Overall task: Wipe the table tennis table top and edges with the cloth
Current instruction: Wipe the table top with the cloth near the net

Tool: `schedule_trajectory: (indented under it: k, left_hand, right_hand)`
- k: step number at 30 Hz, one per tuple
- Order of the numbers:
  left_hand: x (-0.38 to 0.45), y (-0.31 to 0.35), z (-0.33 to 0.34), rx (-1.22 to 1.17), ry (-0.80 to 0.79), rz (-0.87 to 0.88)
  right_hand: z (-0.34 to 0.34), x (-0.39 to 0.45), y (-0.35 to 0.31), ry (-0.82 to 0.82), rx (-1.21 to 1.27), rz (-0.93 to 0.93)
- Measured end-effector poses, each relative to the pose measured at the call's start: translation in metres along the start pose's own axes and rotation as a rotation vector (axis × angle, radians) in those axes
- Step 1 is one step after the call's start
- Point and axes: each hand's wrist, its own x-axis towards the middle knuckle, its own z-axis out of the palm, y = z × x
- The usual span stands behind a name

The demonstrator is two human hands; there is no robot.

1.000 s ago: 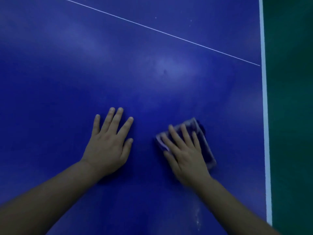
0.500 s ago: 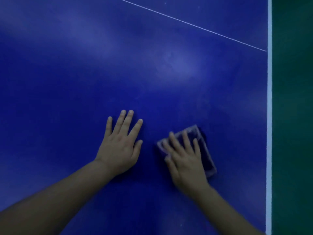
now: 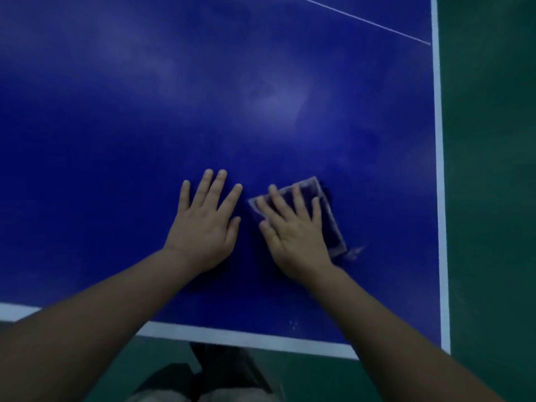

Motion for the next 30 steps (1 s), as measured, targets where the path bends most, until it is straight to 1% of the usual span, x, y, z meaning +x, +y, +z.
schedule_trajectory:
  k: [2, 4, 6, 8, 10, 11, 13, 15, 16, 18, 20, 23, 25, 26, 27, 28, 30]
  left_hand:
    - [-0.018, -0.001, 0.002, -0.008, 0.000, -0.012]
    - [-0.038, 0.000, 0.004, -0.028, -0.012, -0.019]
    - [-0.056, 0.002, 0.006, -0.042, -0.035, -0.033]
    - [-0.072, 0.003, 0.009, -0.053, -0.056, -0.042]
    - [-0.082, 0.003, 0.011, -0.062, -0.052, -0.047]
    - [-0.087, 0.003, 0.013, -0.058, -0.044, -0.049]
    - [-0.096, 0.002, 0.015, -0.043, -0.026, -0.055]
    - [-0.105, 0.003, 0.018, -0.035, -0.028, -0.048]
    - [-0.109, 0.005, 0.020, -0.036, -0.036, -0.039]
    - [-0.115, 0.008, 0.023, -0.048, -0.035, -0.032]
    - [-0.117, 0.012, 0.023, -0.056, -0.025, -0.046]
    - [-0.113, 0.017, 0.023, -0.054, -0.026, -0.048]
    - [-0.108, 0.021, 0.022, -0.046, -0.016, -0.030]
    - [-0.105, 0.024, 0.023, -0.045, -0.008, -0.024]
    - [-0.103, 0.028, 0.023, -0.045, -0.004, -0.017]
    - [-0.099, 0.032, 0.025, -0.041, -0.004, -0.007]
    - [-0.094, 0.040, 0.026, -0.026, 0.000, 0.010]
  right_hand:
    - [0.006, -0.038, 0.006, -0.064, 0.035, -0.089]
    - [0.001, -0.058, 0.029, -0.092, 0.081, -0.070]
    - [-0.007, -0.056, 0.044, -0.056, 0.199, 0.054]
    - [-0.010, -0.041, 0.035, -0.020, 0.314, 0.198]
    - [-0.003, -0.032, 0.004, -0.020, 0.256, 0.253]
    - [0.007, -0.037, -0.013, -0.027, 0.181, 0.225]
    - [0.029, -0.067, -0.044, -0.002, 0.078, 0.111]
    - [0.047, -0.112, -0.053, 0.016, 0.026, 0.050]
    - [0.054, -0.132, -0.046, 0.014, 0.030, 0.059]
    - [0.056, -0.157, -0.019, 0.010, 0.015, 0.152]
    - [0.049, -0.164, 0.016, 0.014, -0.003, 0.324]
    - [0.032, -0.131, 0.049, 0.072, 0.034, 0.565]
    - [0.023, -0.092, 0.044, 0.148, 0.107, 0.647]
    - [0.022, -0.077, 0.034, 0.158, 0.115, 0.615]
    - [0.023, -0.069, 0.022, 0.154, 0.079, 0.517]
    - [0.027, -0.070, 0.010, 0.148, 0.026, 0.377]
    - [0.039, -0.099, -0.007, 0.105, -0.034, 0.118]
